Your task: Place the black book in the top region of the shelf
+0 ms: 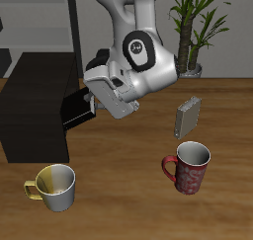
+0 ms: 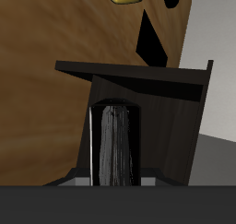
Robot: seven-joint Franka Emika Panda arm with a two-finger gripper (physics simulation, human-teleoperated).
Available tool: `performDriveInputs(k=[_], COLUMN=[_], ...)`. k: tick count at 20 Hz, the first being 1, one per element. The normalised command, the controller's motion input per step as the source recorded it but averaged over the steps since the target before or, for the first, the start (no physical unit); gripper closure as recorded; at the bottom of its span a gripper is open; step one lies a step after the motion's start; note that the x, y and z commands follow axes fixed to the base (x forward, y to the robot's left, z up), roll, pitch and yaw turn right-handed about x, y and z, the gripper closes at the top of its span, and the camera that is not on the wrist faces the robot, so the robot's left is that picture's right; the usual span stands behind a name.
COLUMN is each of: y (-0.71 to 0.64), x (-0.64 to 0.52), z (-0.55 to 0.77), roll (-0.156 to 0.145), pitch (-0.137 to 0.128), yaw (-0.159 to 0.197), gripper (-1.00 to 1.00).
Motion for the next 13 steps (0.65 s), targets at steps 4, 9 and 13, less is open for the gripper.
performDriveInputs(k=[4,9,13], y=[-0.24,-0.25,-0.2], x=[0.03,0.03,0.02], z=[-0.07,-0.05,-0.04], roll=[-0.045,-0.037,-0.032], pitch=[0.028,0.028,0.024], yaw=[-0.013,-0.017,-0.014], gripper=[1.0,1.0,1.0])
